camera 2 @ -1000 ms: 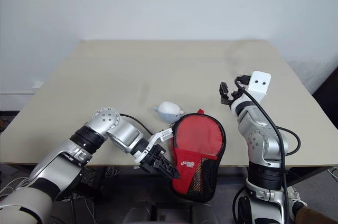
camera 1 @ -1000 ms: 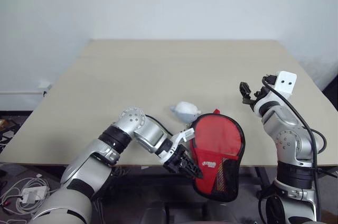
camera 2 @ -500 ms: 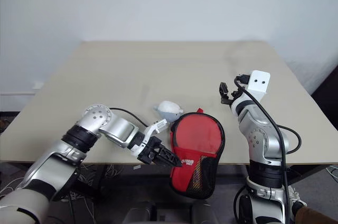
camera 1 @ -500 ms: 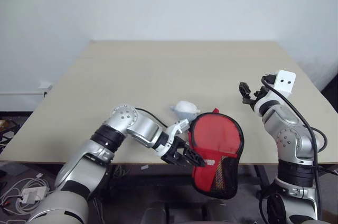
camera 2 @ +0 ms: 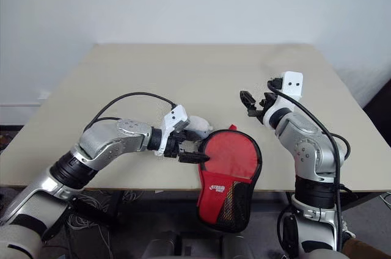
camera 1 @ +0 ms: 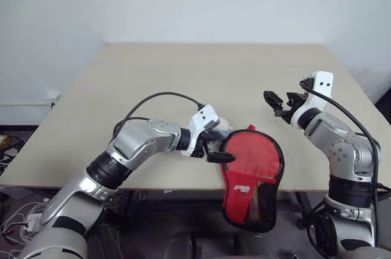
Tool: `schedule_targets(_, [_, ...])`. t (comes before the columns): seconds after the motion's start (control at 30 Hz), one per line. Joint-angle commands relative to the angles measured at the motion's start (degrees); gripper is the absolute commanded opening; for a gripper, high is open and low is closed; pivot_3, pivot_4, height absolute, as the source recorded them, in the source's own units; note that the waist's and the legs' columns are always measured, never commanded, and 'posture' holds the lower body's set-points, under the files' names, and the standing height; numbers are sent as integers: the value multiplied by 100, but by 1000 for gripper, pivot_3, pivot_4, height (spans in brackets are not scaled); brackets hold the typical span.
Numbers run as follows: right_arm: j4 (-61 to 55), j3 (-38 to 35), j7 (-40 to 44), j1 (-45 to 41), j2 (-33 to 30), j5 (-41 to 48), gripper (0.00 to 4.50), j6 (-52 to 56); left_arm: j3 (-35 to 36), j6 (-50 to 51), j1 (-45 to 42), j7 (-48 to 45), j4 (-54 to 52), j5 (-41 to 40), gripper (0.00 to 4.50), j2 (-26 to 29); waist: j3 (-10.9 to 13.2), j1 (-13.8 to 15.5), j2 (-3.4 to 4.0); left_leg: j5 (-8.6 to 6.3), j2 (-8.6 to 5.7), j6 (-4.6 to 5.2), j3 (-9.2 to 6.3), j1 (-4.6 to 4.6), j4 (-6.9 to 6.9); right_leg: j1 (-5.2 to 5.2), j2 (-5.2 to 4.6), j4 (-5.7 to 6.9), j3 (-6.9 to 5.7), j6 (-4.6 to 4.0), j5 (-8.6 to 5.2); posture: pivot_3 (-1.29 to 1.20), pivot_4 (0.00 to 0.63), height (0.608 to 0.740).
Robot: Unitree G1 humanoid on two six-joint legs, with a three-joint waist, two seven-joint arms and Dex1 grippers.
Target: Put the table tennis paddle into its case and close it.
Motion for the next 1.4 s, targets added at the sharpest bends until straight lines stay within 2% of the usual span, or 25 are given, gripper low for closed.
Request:
schedule_targets(0.03, [169,-56,147,-367,-71,115,4500,36,288,-391,11,-658,140,281,4451,-265,0,-32,1,1,0,1,0,0,6,2,0,2,1,2,1,0,0,740])
schedule_targets(0.33, [769,259,619,-673,-250,89,4500,248,470,-306,201,-1565,420,486,4451,-896,0,-41,1,-2,0,11,-3,2,26,16,1,3,0,13,7,0,0,740])
schedule_targets(0.53, [1079,458,781,-914,-320,-75,4500,220,80,-987,253,-1018,986,1622,4451,-1909,0,-33,1,-3,-1,13,-7,4,40,29,2,2,-4,17,10,0,0,740])
schedule_targets(0.63, [1261,482,787,-1032,-331,-161,4500,198,-33,-920,232,-817,1096,2001,4451,-2211,-1,-36,1,-5,-1,16,-7,4,42,31,1,1,-2,18,10,0,0,740])
schedule_targets(0.87, [1638,903,1271,-1500,-411,-292,4500,218,-351,-634,268,-1159,1256,2609,4451,-1985,-2,-68,14,-6,3,17,-7,11,38,24,15,7,8,18,11,0,0,740])
schedule_targets(1.07, [2460,1523,2077,-2100,-474,-478,4500,178,-677,-1309,374,-1435,1746,3337,4451,-1728,-5,-61,13,-6,5,18,-8,15,41,34,16,5,5,18,10,0,0,740])
schedule_targets(1.4, [4106,2043,3089,-2693,-141,-918,4500,-305,-601,-1350,541,-1398,1945,3572,4451,-2004,-12,-43,5,-6,4,18,-14,18,48,48,16,4,-1,18,11,0,0,740])
